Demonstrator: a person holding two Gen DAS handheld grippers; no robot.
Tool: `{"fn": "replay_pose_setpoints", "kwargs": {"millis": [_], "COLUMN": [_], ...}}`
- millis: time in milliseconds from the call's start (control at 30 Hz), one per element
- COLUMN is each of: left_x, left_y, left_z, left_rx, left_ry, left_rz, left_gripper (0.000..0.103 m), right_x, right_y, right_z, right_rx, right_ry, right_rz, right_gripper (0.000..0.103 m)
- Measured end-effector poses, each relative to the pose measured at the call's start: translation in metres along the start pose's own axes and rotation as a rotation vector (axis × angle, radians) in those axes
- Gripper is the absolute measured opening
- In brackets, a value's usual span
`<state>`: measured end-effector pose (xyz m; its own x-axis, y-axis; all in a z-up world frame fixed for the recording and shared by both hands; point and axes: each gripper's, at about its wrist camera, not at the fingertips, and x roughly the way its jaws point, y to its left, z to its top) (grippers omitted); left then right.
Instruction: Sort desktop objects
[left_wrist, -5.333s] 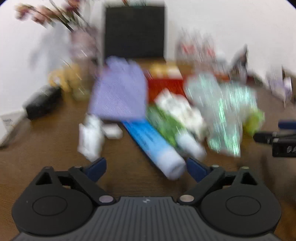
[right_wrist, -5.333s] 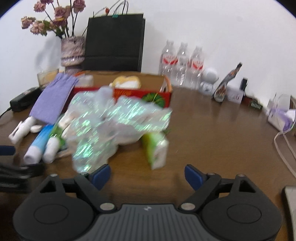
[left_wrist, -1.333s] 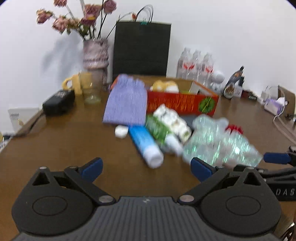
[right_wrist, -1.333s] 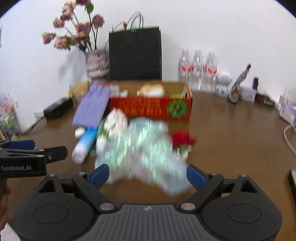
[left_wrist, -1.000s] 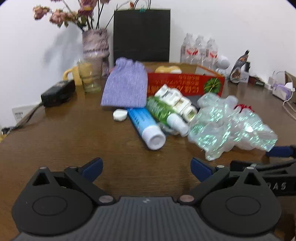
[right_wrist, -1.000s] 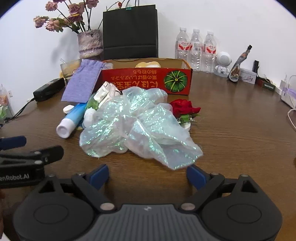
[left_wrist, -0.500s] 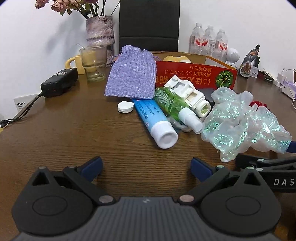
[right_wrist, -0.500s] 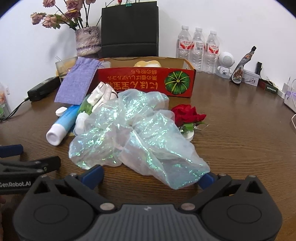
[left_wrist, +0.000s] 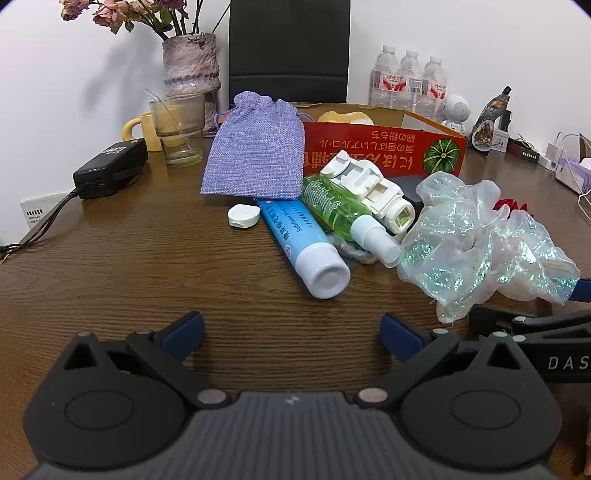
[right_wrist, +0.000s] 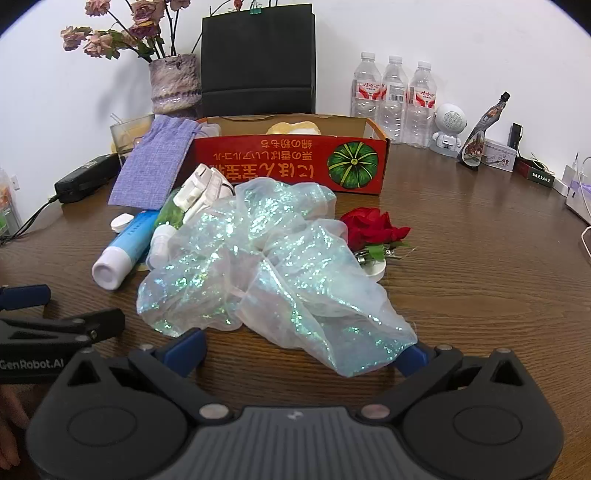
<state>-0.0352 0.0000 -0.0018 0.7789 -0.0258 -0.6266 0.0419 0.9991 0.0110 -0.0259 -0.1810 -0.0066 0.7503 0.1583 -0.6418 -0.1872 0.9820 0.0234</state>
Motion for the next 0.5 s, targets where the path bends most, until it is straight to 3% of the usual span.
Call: {"fn": "replay_pose_setpoints", "kwargs": {"millis": [500], "left_x": [0.0], "left_y": [0.0], "left_z": [-0.0002], "left_rx": [-0.001], "left_ry": [0.0], "left_rz": [0.0], "left_gripper": [0.103], "right_x": [0.0009], "right_y": [-0.0003], "right_z": [0.0], "right_rx": [0.0], "right_ry": [0.0], "right_rz": [-0.002], "right_gripper": [0.103]}}
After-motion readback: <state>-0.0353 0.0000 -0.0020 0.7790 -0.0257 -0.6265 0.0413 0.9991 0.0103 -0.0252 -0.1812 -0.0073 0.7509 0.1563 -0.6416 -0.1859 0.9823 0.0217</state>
